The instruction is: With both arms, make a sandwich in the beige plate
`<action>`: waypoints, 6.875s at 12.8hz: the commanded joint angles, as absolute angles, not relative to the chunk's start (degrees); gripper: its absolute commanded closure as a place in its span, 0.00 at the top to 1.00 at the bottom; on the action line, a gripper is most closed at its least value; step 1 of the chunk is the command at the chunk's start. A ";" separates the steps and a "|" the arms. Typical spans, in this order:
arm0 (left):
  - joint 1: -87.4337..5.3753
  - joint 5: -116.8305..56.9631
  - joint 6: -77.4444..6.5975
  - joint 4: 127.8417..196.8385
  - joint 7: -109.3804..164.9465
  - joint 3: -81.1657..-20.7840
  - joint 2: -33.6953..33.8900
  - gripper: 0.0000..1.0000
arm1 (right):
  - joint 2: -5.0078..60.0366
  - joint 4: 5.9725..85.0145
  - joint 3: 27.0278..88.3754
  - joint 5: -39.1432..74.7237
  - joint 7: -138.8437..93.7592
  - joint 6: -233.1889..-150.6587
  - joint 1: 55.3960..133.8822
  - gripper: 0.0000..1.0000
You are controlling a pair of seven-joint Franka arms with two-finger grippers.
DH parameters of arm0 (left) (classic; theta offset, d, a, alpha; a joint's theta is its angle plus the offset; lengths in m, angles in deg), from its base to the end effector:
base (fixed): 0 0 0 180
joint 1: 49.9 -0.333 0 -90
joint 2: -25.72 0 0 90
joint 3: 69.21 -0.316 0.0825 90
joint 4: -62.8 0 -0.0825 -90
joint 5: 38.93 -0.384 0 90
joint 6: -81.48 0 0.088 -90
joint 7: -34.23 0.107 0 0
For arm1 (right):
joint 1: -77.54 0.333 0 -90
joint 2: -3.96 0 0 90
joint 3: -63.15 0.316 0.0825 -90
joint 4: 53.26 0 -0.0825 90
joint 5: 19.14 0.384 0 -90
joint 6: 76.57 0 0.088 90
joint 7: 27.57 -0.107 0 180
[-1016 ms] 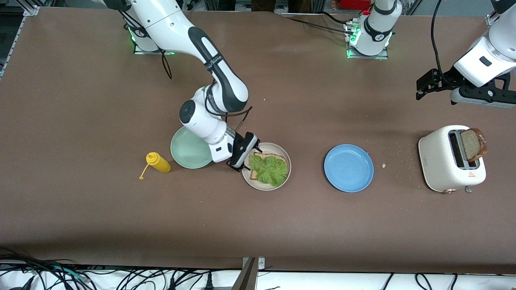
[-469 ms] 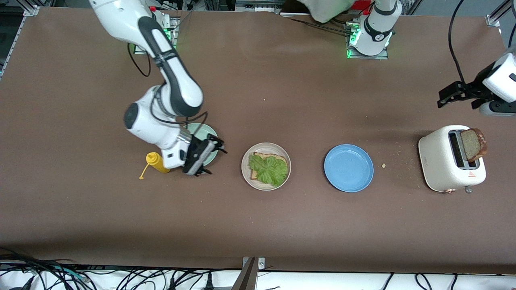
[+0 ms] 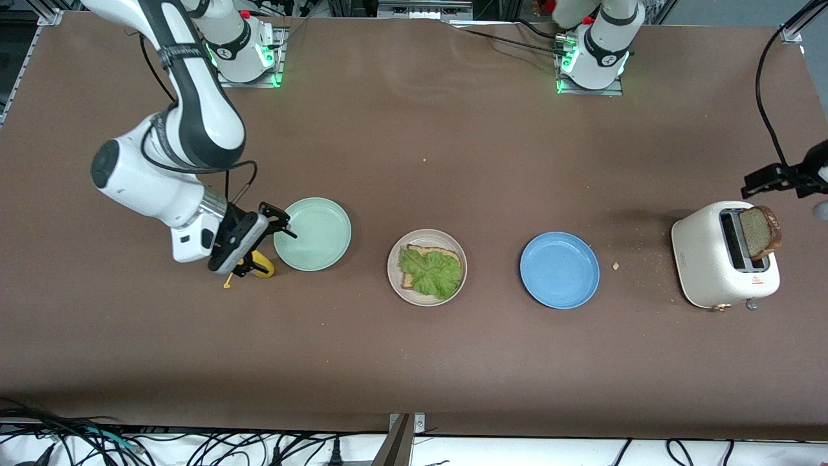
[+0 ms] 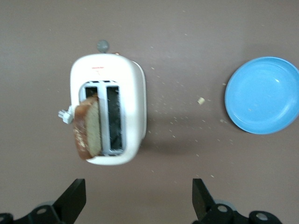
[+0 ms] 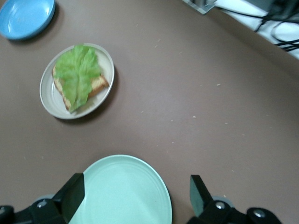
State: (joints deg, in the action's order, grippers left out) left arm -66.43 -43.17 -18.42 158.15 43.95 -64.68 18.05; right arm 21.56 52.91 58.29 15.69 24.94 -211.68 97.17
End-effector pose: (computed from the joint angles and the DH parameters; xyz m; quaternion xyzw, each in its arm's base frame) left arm 0.5837 0.1333 0.5178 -0.9991 -0.0127 0.0323 0.0253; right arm 0.6235 0.1760 0.3792 -0.8967 -0.3722 -0.1625 0.1762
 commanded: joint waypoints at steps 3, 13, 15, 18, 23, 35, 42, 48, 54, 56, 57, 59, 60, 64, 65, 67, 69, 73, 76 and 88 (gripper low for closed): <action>-70.21 -44.73 -24.25 157.11 48.56 -64.03 11.66 1.00 | 14.60 51.96 58.84 5.08 -0.33 -196.86 92.67 1.00; -74.25 -47.19 -32.17 161.68 47.69 -63.94 5.77 0.70 | 8.98 34.36 59.02 -22.66 -20.54 -168.85 83.09 1.00; -74.16 -47.19 -28.84 161.16 46.72 -63.85 5.86 0.01 | 8.10 34.36 59.80 -21.87 -24.55 -167.46 81.32 1.00; -74.16 -47.19 -28.48 160.98 46.54 -63.85 5.94 0.00 | 3.10 36.90 63.41 -20.64 -32.58 -161.12 80.00 1.00; -73.63 -47.45 -19.79 156.24 48.81 -62.37 8.04 0.00 | 3.61 37.62 62.71 -21.78 -31.09 -163.84 79.91 1.00; -72.94 -46.58 -5.10 144.37 48.03 -42.87 9.73 0.00 | 4.58 35.69 61.83 -23.36 -29.86 -165.95 79.91 1.00; -60.81 -23.94 -12.80 143.22 32.66 -40.21 3.15 0.00 | 4.67 34.27 61.92 -22.48 -30.39 -166.04 80.00 1.00; -59.05 4.99 -28.72 142.70 36.67 -40.21 -12.05 0.00 | 4.67 34.27 62.10 -22.22 -30.04 -165.95 80.44 1.00; -54.92 21.17 -39.98 142.34 56.01 -40.30 -25.42 0.00 | 5.10 34.45 62.27 -22.22 -29.86 -165.25 81.14 1.00; -53.43 22.77 -40.43 142.43 58.57 -40.30 -27.53 0.00 | 5.89 34.45 62.10 -22.22 -29.60 -165.16 80.97 1.00; -52.72 22.86 -40.43 142.52 60.32 -40.30 -28.50 0.00 | 5.98 34.45 62.10 -22.22 -29.60 -165.16 80.88 1.00; -52.36 22.78 -40.43 143.04 62.96 -40.47 -29.47 0.00 | 6.16 34.45 62.10 -22.22 -29.60 -164.99 80.88 1.00; -52.45 22.69 -40.43 143.05 64.89 -40.56 -29.91 0.00 | 6.07 34.45 62.10 -22.22 -29.68 -164.98 80.88 1.00; -52.28 22.42 -40.43 142.78 67.63 -40.65 -32.72 0.65 | 6.95 34.45 62.36 -22.57 -29.60 -163.49 81.94 1.00; -52.36 21.99 -40.43 142.78 68.07 -40.74 -32.55 1.00 | 7.04 34.45 62.36 -22.31 -29.51 -163.40 81.94 1.00; -52.36 21.46 -40.43 142.78 70.53 -41.00 -32.38 1.00 | 7.04 34.45 62.36 -22.31 -29.60 -163.40 81.94 1.00; -52.36 19.63 -40.34 142.70 70.10 -43.36 -31.33 1.00 | 7.74 34.45 62.36 -22.31 -29.60 -163.40 81.94 1.00; -53.51 11.72 -39.29 143.49 69.39 -43.46 -28.78 1.00 | 7.92 34.45 62.36 -22.22 -29.68 -163.31 82.02 1.00; -54.47 3.38 -37.80 143.49 64.22 -43.46 -25.98 1.00 | 8.00 34.45 62.36 -22.13 -29.77 -163.05 82.29 1.00; -59.41 -33.78 -13.38 142.70 47.18 -45.56 -4.37 1.00 | 9.15 34.36 62.27 -22.31 -29.60 -163.05 82.20 1.00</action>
